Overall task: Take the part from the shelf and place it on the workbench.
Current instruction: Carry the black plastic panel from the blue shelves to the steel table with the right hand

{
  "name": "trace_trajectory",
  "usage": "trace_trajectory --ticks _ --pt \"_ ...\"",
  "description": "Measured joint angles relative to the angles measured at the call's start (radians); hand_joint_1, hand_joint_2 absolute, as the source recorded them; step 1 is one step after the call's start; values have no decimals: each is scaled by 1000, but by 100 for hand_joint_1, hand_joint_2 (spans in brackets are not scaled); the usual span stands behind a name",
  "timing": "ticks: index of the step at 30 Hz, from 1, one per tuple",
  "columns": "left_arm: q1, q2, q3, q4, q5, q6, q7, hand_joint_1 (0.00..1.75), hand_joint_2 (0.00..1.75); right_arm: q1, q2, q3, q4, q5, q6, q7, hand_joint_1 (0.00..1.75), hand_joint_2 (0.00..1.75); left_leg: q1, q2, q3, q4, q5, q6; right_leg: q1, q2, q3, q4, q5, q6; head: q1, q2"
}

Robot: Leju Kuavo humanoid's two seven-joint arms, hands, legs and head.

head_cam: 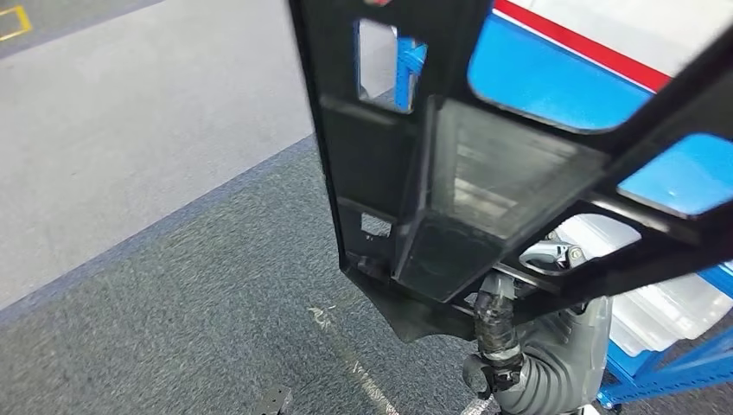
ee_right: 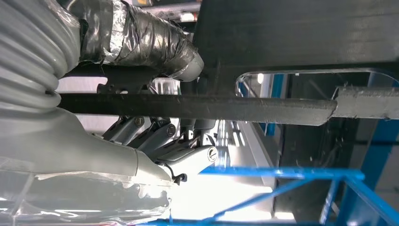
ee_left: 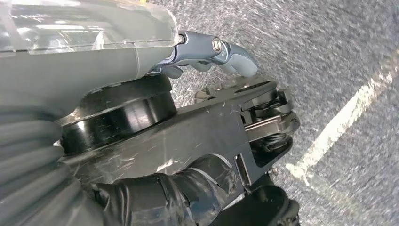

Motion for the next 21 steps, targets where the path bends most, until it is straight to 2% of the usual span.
trace_trajectory --ticks 1,2,4,5,7,8,10,12,13,14,15,16,18,19,21 --pt "1 1 0 0 0 0 0 0 175 0 0 2 1 0 0 0 175 175 2 6 27 -47 29 -1 -1 -11 2 0 -1 1 0 0" --pt "1 1 0 0 0 0 0 0 175 -1 0 4 1 -1 0 0 175 175 2 21 64 -117 59 -1 -2 -21 4 0 -2 4 0 0" --pt "0 2 0 0 0 -2 1 0 175 -5 0 11 1 -4 2 0 175 175 -8 56 125 -230 92 9 1 -37 7 0 -5 11 0 0" --pt "0 2 0 0 -1 -3 3 0 175 -8 0 15 1 -6 5 0 175 175 -13 64 135 -253 92 17 3 -45 8 -1 -5 16 0 0" --pt "2 1 0 0 -4 -6 9 0 175 -16 0 22 1 -11 10 2 175 175 -17 52 134 -259 93 35 6 -60 11 -3 -5 26 0 0" --pt "4 2 0 0 -4 -6 12 0 175 -21 0 25 1 -11 12 3 175 175 -15 44 135 -264 96 42 5 -57 11 -1 -9 31 0 0" --pt "5 2 0 0 -4 -5 13 0 175 -28 0 27 0 -9 11 4 175 175 -10 27 140 -274 105 60 3 -18 -6 44 -42 37 2 0" --pt "2 2 0 0 -4 -4 12 0 175 -30 -1 30 0 -6 8 5 175 175 -10 8 138 -276 109 70 3 27 -61 163 -103 36 4 0" --pt "2 2 0 0 -4 -3 10 0 175 -29 -2 32 0 -4 7 6 175 175 -10 -3 136 -275 110 72 3 36 -91 226 -127 36 5 0" --pt "2 2 0 0 -3 -3 8 0 175 -28 -3 34 0 -4 7 7 175 175 -11 -15 135 -274 110 72 3 40 -112 266 -134 36 5 0" --pt "3 2 0 0 -2 -3 6 0 175 -27 -4 36 0 -6 6 7 175 175 -12 -27 135 -272 110 72 3 41 -117 271 -123 35 5 0" --pt "4 2 0 0 -1 -3 5 0 175 -27 -4 39 0 -12 6 5 175 175 -12 -41 134 -268 109 72 2 44 -103 238 -93 34 5 0" --pt "5 2 0 0 0 -2 2 0 175 -27 -4 43 0 -27 4 -2 175 175 -10 -63 133 -260 106 69 1 61 -54 126 -23 30 6 0" --pt "5 1 0 0 0 -1 1 0 175 -26 -4 44 1 -34 3 -7 175 175 -10 -72 131 -256 104 66 -1 84 -34 78 -5 28 6 0" --pt "3 0 0 0 2 1 1 0 175 -25 -4 46 2 -44 3 -15 175 175 -9 -89 119 -247 103 58 -3 119 -13 29 -2 28 5 0"
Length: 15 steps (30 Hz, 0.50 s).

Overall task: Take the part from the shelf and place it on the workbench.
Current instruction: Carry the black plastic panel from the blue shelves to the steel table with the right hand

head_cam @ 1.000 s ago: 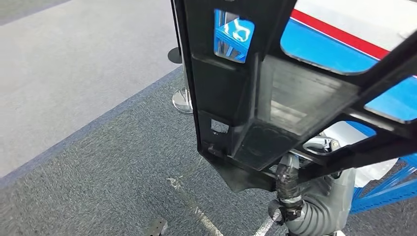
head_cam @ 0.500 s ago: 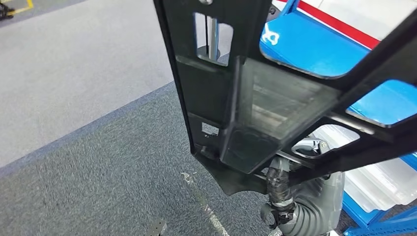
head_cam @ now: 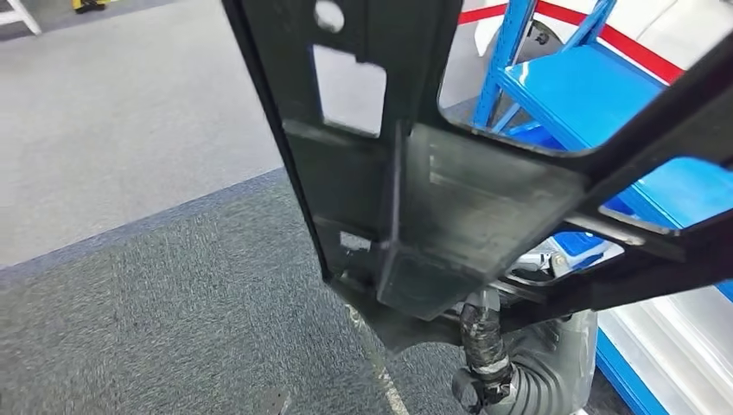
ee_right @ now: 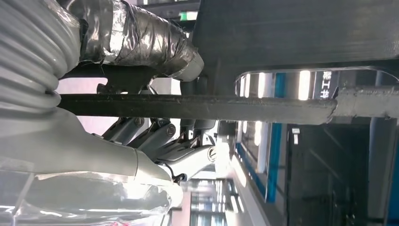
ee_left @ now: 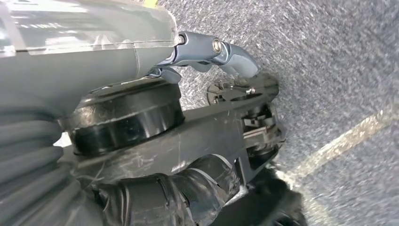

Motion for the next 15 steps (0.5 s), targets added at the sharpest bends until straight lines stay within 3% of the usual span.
trace_trajectory --ticks 1,3,5,7,9,10,11,13,15 --pt "0 0 0 0 1 1 0 0 175 1 0 1 1 -5 0 -4 175 175 2 -11 -6 2 2 -7 1 8 4 -10 -5 -1 0 0" --pt "1 0 0 0 2 2 -1 0 175 1 1 3 1 -11 0 -6 175 175 6 -31 -14 -2 7 -20 1 -12 9 -20 -1 -7 1 0" --pt "3 0 0 0 1 3 -1 0 175 -1 2 5 1 -15 0 -7 175 175 3 2 -27 23 -10 -32 -5 -38 19 -33 5 -16 -5 0" --pt "0 0 0 0 0 3 -1 0 175 -1 3 5 1 -19 0 -8 175 175 3 64 -72 121 -63 -45 -6 -67 26 -41 7 -20 -13 0" --pt "-3 0 0 0 -1 3 -1 0 175 0 3 6 3 -22 0 -9 175 175 8 87 -129 238 -107 -56 -5 -97 26 -42 6 -21 -15 0" --pt "-3 1 0 0 -2 3 -1 0 175 1 3 6 4 -23 0 -9 175 175 11 91 -139 259 -106 -59 -5 -111 26 -41 4 -21 -16 0" --pt "-3 1 0 0 -2 3 -1 0 175 1 3 6 5 -23 0 -9 175 175 12 94 -129 240 -86 -61 -5 -123 27 -41 3 -20 -16 0" --pt "-1 3 0 0 -2 3 -1 0 175 1 3 6 6 -23 0 -10 175 175 13 117 -60 111 -23 -60 -6 -144 33 -42 -1 -16 -16 0" --pt "-1 4 0 0 -1 2 -1 0 175 0 4 6 6 -23 0 -15 175 175 4 146 -2 3 6 -49 -1 -160 38 -43 -5 -8 -15 0"
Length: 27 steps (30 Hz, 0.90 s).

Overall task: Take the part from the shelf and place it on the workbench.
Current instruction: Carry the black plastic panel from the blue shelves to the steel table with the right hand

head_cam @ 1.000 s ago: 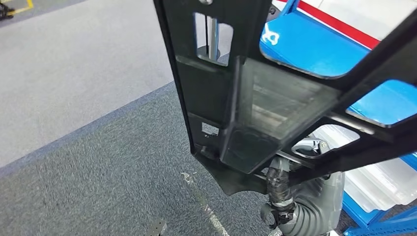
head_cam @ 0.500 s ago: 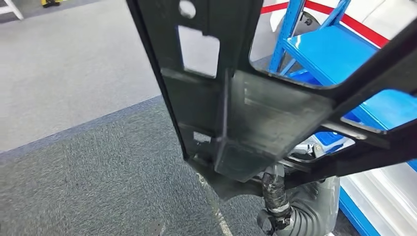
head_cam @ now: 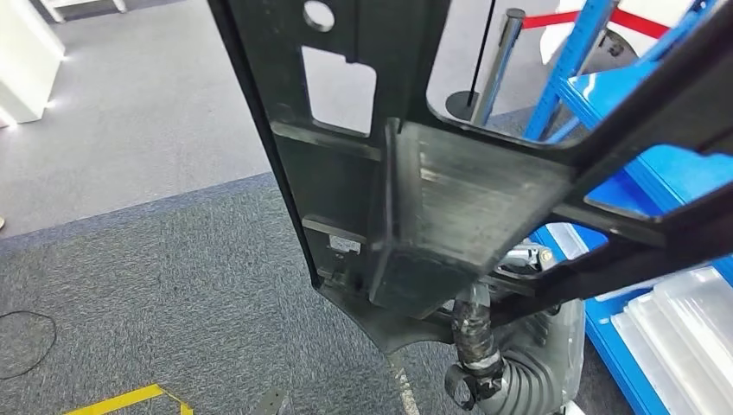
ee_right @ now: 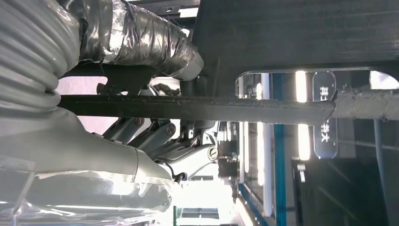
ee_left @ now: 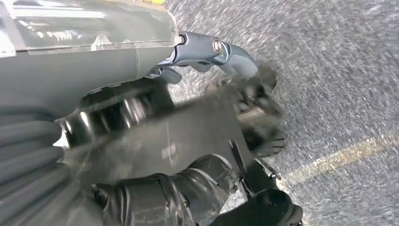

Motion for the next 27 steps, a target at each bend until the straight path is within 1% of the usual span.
trace_trajectory --ticks 1,2,3,4,5,6,7,8,9,10,11,12,13,14,15,16,17,18,19,20,21,22,23,24,25,26,27 --pt "0 0 0 0 0 0 0 0 175 0 0 0 0 0 0 -3 175 175 -5 7 9 -20 -2 8 3 -7 1 -1 -1 4 1 0" --pt "1 0 0 0 0 1 0 0 175 -1 0 0 0 1 0 -5 175 175 -8 0 8 -21 -3 17 6 -15 2 -3 -1 9 2 0" --pt "3 0 0 0 0 3 0 0 175 -1 0 0 0 1 0 -6 175 175 -7 -9 7 -23 -3 25 7 -22 5 -5 -2 14 3 0" --pt "5 -1 0 0 0 6 -1 0 175 -2 0 0 0 1 0 -6 175 175 -5 -19 10 -27 -1 32 5 -18 7 -2 -7 19 4 0" --pt "7 -1 0 0 1 9 -1 0 175 -2 0 0 0 1 0 -6 175 175 -3 -27 13 -32 1 40 4 -2 2 13 -19 23 5 0" --pt "6 -1 0 0 1 11 -2 0 175 -2 1 0 1 2 0 -6 175 175 0 -36 16 -37 4 48 3 21 -14 49 -41 25 7 0" --pt "5 -2 0 0 2 12 -3 0 175 -1 0 0 1 2 0 -6 175 175 1 -44 18 -39 5 54 3 48 -43 108 -70 25 9 0" --pt "4 -3 0 0 3 13 -3 0 175 0 0 0 2 2 0 -6 175 175 1 -54 17 -39 5 59 4 67 -79 177 -101 23 11 0" --pt "3 -4 0 0 3 13 -3 0 175 2 0 0 3 2 0 -6 175 175 0 -65 17 -38 5 61 6 76 -114 240 -122 22 13 0" --pt "4 -4 0 0 3 13 -3 0 175 3 0 0 4 2 0 -6 175 175 -1 -77 17 -37 5 62 7 80 -137 278 -125 21 13 0" --pt "5 -5 0 0 3 13 -3 0 175 4 0 0 6 2 0 -6 175 175 -1 -90 17 -36 4 62 7 82 -143 275 -106 20 13 0" --pt "5 -5 0 0 3 13 -3 0 175 5 0 0 7 1 0 -6 175 175 -1 -104 18 -33 2 61 7 86 -130 234 -69 17 13 0" --pt "5 -5 0 0 4 13 -3 0 175 5 0 0 7 1 0 -6 175 175 -1 -118 17 -28 0 59 6 99 -106 167 -26 14 14 0" --pt "5 -6 0 0 6 13 -4 0 175 5 0 0 8 1 0 -6 175 175 -1 -131 15 -22 -4 55 4 122 -80 102 5 12 14 0" --pt "4 -7 0 0 7 13 -4 0 175 5 0 0 9 0 0 -6 175 175 0 -143 10 -15 -7 51 3 142 -59 53 22 11 14 0" --pt "4 -8 0 0 8 13 -5 0 175 5 0 0 9 -1 0 -6 175 175 1 -152 4 -11 -8 47 3 158 -48 27 24 11 14 0" --pt "4 -8 0 0 9 13 -6 0 175 5 0 0 10 -2 0 -6 175 175 3 -163 -1 -9 -8 41 3 162 -43 21 18 11 14 0" --pt "5 -8 0 0 9 13 -6 0 175 5 0 0 10 -3 0 -6 175 175 6 -173 -3 -10 -6 36 3 153 -39 18 18 10 15 0" --pt "7 -8 0 0 9 13 -7 0 175 5 1 0 10 -3 0 -6 175 175 7 -174 -5 -8 -7 30 2 141 -35 13 19 7 15 0" --pt "7 -8 0 0 9 13 -7 0 175 4 1 1 11 -3 0 -6 175 175 5 -159 -10 3 -15 24 -1 129 -29 7 20 3 11 0" --pt "7 -8 0 0 9 14 -8 0 175 4 2 1 11 -4 0 -6 175 175 4 -134 -24 32 -31 17 -4 115 -23 1 21 -1 7 0" --pt "5 -7 0 0 9 14 -8 0 175 4 3 1 11 -4 0 -6 175 175 4 -102 -48 81 -55 11 -6 100 -17 -4 21 -5 2 0" --pt "3 -8 0 0 9 14 -7 0 175 4 4 1 11 -4 0 -6 175 175 5 -76 -79 142 -83 4 -6 87 -13 -6 19 -7 -2 0" --pt "2 -7 0 0 10 15 -8 0 175 5 5 1 12 -5 0 -6 175 175 8 -64 -112 203 -105 -1 -5 72 -12 -6 17 -9 -3 0" --pt "1 -7 0 0 10 15 -8 0 175 5 5 1 12 -5 0 -6 175 175 10 -58 -134 242 -113 -4 -6 58 -11 -6 15 -9 -3 0" --pt "0 -6 0 0 10 15 -7 0 175 6 5 1 14 -6 0 -6 175 175 12 -55 -139 248 -103 -7 -6 45 -9 -5 13 -8 -4 0" --pt "1 -5 0 0 10 15 -7 0 175 6 5 1 15 -7 0 -6 175 175 14 -50 -123 215 -75 -9 -7 33 -6 -5 10 -6 -4 0"
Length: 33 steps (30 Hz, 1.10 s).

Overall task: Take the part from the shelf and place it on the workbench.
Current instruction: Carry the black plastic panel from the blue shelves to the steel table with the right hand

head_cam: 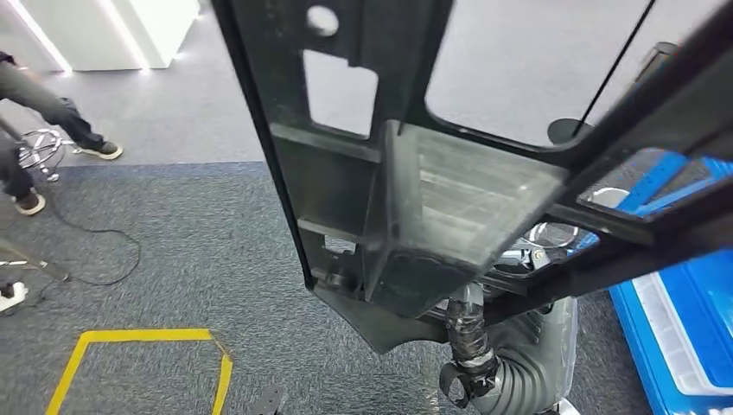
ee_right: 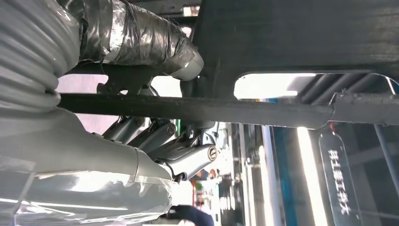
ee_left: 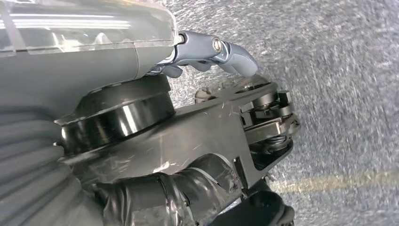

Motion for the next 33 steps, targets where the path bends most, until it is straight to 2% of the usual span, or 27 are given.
trace_trajectory --ticks 1,3,4,5,7,8,10,11,12,13,14,15,16,17,18,19,20,22,23,24,26,28,29,30,31,33 --pt "1 1 0 0 0 0 1 0 175 0 0 0 1 0 0 0 175 175 1 11 34 -65 38 0 -1 -10 5 0 -4 3 0 0" --pt "1 1 0 0 1 -1 2 0 175 0 1 0 2 -1 0 -1 175 175 -8 50 100 -189 80 6 2 -28 13 0 -11 12 -1 0" --pt "1 0 0 0 2 -2 2 0 175 -1 1 0 2 -2 0 -1 175 175 -13 64 116 -222 84 14 5 -37 16 -1 -14 17 -1 0" --pt "1 -1 0 0 2 -3 3 0 175 -1 1 0 2 -4 0 -1 175 175 -18 68 120 -232 78 21 9 -45 18 -2 -16 23 1 0" --pt "4 -1 0 0 -8 -10 6 0 175 -1 1 0 3 -4 0 -1 175 175 -18 48 121 -236 76 38 13 -62 25 -6 -22 34 3 0" --pt "5 -2 0 0 -25 -18 9 0 175 0 1 0 4 2 0 0 175 175 -16 37 125 -240 77 44 11 -54 26 1 -32 40 6 0" --pt "1 -3 -4 -2 -81 -37 25 0 175 9 1 -1 3 27 0 3 175 175 -12 17 134 -248 78 60 8 -7 -2 69 -72 45 10 0" --pt "-3 -4 -9 -5 -105 -40 38 0 175 17 -1 -3 2 38 0 5 175 175 -13 6 136 -248 77 66 9 21 -34 133 -100 43 14 0" --pt "-7 -5 -16 -11 -122 -38 51 0 175 26 -4 -5 0 44 1 8 175 175 -14 -6 136 -247 76 72 11 37 -72 201 -124 41 15 0" --pt "-8 -6 -23 -18 -127 -30 63 0 175 32 -8 -7 -1 38 5 9 175 175 -15 -19 136 -246 75 75 13 44 -105 252 -135 40 16 0" --pt "-8 -7 -28 -23 -120 -21 73 0 175 35 -11 -8 -1 23 12 6 175 175 -16 -33 137 -244 74 75 14 48 -125 272 -127 38 16 0" --pt "-6 -6 -30 -26 -106 -15 77 0 175 32 -13 -8 -1 1 20 0 175 175 -17 -47 137 -241 71 75 14 51 -126 254 -99 36 16 0" --pt "-5 -4 -31 -27 -88 -15 77 0 175 25 -14 -6 0 -23 26 -10 175 175 -17 -61 138 -236 68 73 13 59 -111 202 -58 33 16 0" --pt "-4 0 -31 -26 -72 -23 73 0 175 17 -13 -4 2 -43 29 -20 175 175 -16 -73 137 -231 64 70 11 79 -89 143 -22 30 16 0" --pt "-6 6 -30 -25 -60 -34 66 0 175 9 -10 -1 5 -53 28 -28 175 175 -17 -86 133 -224 60 67 8 103 -66 86 1 27 16 0" --pt "-7 12 -30 -24 -53 -45 61 0 175 3 -8 3 8 -59 25 -32 175 175 -16 -97 128 -219 58 62 6 123 -51 51 11 26 15 0" --pt "-6 18 -30 -22 -49 -53 57 0 175 0 -6 6 11 -61 22 -34 175 175 -14 -107 123 -217 58 56 6 135 -44 37 7 25 15 0" --pt "-1 29 -30 -19 -45 -62 50 0 175 -7 -4 11 15 -62 15 -35 175 175 -10 -126 118 -219 61 44 7 121 -38 28 5 20 15 0" --pt "1 34 -30 -18 -44 -65 48 0 175 -10 -3 13 17 -62 12 -35 175 175 -11 -117 116 -216 58 38 6 110 -33 23 6 15 14 0" --pt "2 37 -30 -17 -43 -66 46 0 175 -13 -2 14 18 -62 11 -36 175 175 -12 -95 109 -199 48 31 4 96 -26 17 6 10 10 0" --pt "-1 40 -30 -16 -42 -66 45 0 175 -15 0 14 19 -63 10 -36 175 175 -12 -38 67 -110 6 17 2 66 -14 10 3 1 2 0" --pt "-2 42 -30 -15 -38 -63 45 0 175 -15 1 16 21 -68 11 -36 175 175 -6 -14 7 3 -33 7 4 36 -8 9 -2 -3 -2 0" --pt "-2 43 -29 -15 -36 -62 45 0 175 -15 1 17 23 -72 11 -35 175 175 -3 -10 -9 28 -33 4 4 23 -6 10 -4 -4 -2 0" --pt "-1 44 -29 -15 -34 -60 45 0 175 -15 1 18 25 -76 11 -35 175 175 -1 -6 -7 17 -16 3 3 10 -3 10 -7 -3 -2 0" --pt "1 44 -29 -15 -32 -59 45 0 175 -15 1 19 26 -79 12 -35 175 175 0 1 15 -30 14 3 3 -1 0 10 -9 -2 -2 0" --pt "1 46 -29 -14 -29 -58 45 0 175 -16 1 19 27 -82 12 -36 175 175 -4 32 80 -158 66 8 5 -20 7 9 -16 4 -2 0"
